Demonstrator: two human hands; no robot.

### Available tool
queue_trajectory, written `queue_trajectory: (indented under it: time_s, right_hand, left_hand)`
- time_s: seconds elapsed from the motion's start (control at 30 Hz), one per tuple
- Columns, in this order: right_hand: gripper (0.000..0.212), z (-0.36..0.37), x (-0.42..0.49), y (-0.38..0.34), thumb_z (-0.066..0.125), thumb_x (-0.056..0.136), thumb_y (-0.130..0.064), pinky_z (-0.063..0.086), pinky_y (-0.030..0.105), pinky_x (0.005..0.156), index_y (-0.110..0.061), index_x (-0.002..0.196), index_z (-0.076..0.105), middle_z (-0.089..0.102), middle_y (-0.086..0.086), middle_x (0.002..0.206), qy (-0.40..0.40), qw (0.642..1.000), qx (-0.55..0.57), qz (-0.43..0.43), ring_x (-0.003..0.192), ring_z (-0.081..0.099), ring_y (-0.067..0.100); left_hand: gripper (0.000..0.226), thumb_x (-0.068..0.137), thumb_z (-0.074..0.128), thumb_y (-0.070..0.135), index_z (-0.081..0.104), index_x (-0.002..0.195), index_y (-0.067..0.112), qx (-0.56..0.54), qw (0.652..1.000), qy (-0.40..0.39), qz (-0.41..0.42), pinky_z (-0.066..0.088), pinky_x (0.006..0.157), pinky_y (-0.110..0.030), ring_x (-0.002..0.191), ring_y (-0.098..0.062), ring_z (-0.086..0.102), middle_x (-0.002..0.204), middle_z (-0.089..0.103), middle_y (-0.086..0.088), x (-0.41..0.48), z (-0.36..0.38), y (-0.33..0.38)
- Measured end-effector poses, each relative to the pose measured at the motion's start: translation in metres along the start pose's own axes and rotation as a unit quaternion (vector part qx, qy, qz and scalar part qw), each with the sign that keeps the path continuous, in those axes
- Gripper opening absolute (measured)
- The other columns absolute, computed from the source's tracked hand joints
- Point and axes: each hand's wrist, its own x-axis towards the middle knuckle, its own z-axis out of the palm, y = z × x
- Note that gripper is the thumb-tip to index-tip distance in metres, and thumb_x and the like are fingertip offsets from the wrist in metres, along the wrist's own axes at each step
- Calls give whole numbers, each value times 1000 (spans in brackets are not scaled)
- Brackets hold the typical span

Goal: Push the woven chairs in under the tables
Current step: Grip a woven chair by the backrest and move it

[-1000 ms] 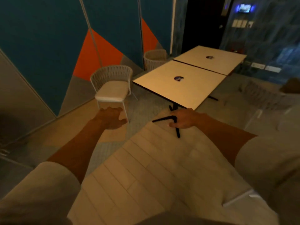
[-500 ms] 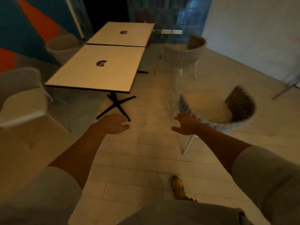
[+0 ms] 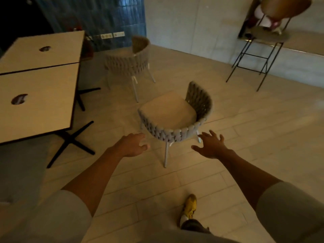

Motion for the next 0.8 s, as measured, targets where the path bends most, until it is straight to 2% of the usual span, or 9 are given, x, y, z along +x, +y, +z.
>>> queue_trajectory:
  time_s: [0.1,0.2,0.27,0.33,0.47,0.6,0.7,0.8]
  right_hand:
    - [92,-4,27,30,45,90,-81,20,63,120,-26,161,28,26,0,169,-12,999,29,23,157,16,31]
    - [94,-11,58,53,49,89,-81,40,52,113,-21,159,33,40,4,163,-19,995,93,41,147,40,31]
    - [100,-16,77,63,49,84,-85,45,47,111,-20,158,35,44,5,160,-25,989,135,46,143,45,30]
    - [98,-22,94,74,49,84,-86,45,47,110,-21,157,37,46,6,158,-21,987,152,43,141,47,31]
    - [82,-37,121,92,56,93,-70,45,43,108,-19,155,42,50,8,155,-27,984,173,37,138,49,31]
    - [85,-44,157,96,57,93,-69,39,38,113,-12,154,42,48,9,157,-59,962,248,93,142,46,29]
    - [81,-42,184,96,52,97,-68,36,38,116,-11,154,44,44,9,160,-81,941,298,142,145,44,29]
    - [78,-44,210,96,51,99,-64,37,39,115,-9,154,44,44,11,160,-83,937,302,154,144,44,30]
  left_hand:
    - [75,97,59,56,30,159,25,-137,990,12,-12,41,110,-37,141,-23,46,159,42,0,37,-1,32]
    - [71,96,62,52,34,157,27,-227,973,18,-25,40,105,-30,142,-17,44,157,45,3,73,5,57]
    - [68,96,63,54,37,154,30,-264,964,19,-38,39,101,-27,140,-12,45,154,48,7,91,9,65]
    - [66,95,63,55,41,152,31,-284,957,17,-52,40,100,-27,137,-10,46,150,50,9,108,13,68]
    - [61,93,65,57,51,145,28,-304,947,26,-98,46,103,-34,129,-11,53,144,57,7,140,19,66]
    - [76,74,63,71,57,137,29,-352,924,30,-146,50,99,-35,120,-14,61,129,65,7,166,23,60]
    - [87,68,66,71,51,142,26,-403,897,47,-174,50,100,-38,119,-15,62,129,66,6,190,25,52]
    - [83,82,68,62,40,149,24,-439,872,58,-206,49,106,-47,122,-21,60,134,61,6,223,24,35]
